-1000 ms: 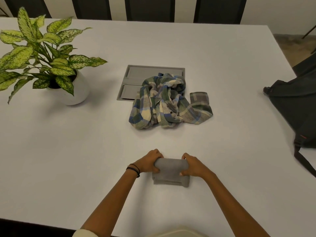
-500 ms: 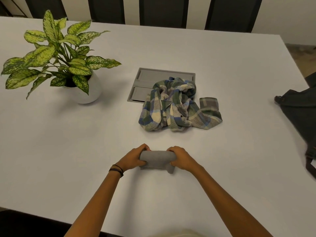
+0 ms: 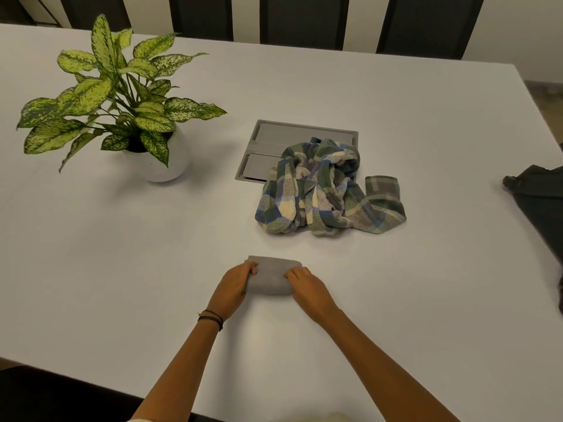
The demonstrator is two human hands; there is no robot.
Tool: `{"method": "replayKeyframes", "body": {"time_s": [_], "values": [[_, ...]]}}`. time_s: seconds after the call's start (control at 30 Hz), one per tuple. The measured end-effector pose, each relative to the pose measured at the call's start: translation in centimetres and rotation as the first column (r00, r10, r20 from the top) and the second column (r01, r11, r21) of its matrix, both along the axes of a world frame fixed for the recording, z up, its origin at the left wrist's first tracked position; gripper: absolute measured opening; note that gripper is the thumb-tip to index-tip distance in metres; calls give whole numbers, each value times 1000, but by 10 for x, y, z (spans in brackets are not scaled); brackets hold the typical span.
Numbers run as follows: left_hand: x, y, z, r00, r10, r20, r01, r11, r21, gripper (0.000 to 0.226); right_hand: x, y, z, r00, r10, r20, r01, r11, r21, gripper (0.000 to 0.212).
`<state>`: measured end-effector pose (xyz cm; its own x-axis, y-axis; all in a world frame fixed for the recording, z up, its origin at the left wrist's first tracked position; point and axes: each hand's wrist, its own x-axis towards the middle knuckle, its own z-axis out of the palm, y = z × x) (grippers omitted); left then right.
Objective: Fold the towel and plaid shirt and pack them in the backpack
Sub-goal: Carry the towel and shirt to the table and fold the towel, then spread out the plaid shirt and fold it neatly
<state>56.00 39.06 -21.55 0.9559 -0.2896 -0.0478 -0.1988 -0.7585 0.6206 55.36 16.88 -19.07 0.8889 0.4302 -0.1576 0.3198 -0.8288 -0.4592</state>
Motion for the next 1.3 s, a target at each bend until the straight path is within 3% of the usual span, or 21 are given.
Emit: {"method": "replayKeyframes", "body": {"time_s": [0.23,0.43,0.53,0.63,0.73,0.93,1.13,1.3], "values": [[-27,21,-18,998,-50,-27,51,999,12,64,-17,-5,-7,983,179,-39,-179,984,8,43],[-23,19,-10,997,22,71,-22,1000,-4,40,-21,-8,-12,982,168,-91,-166,986,22,36],[-18,5,-7,974,-68,216,51,995,86,38,-27,-4,-16,988,83,-132,-80,996,25,46],[-20,-13,-14,962,-232,144,202,960,194,45,-33,-7,-38,987,162,-7,-162,986,-33,78],[-26,-19,-32,947,-313,74,268,896,354,57,-40,-12,-51,977,204,-68,-209,975,-77,101],[-25,-9,-42,957,-291,11,258,864,432,59,-37,-4,-60,971,189,-149,-190,982,8,83],[-10,9,-31,975,-207,-84,222,847,483,54,-18,27,-58,966,179,-186,-186,982,-21,68],[-8,8,-35,986,-144,-87,167,898,407,69,-3,30,-55,955,222,-198,-231,973,-21,66]]}}
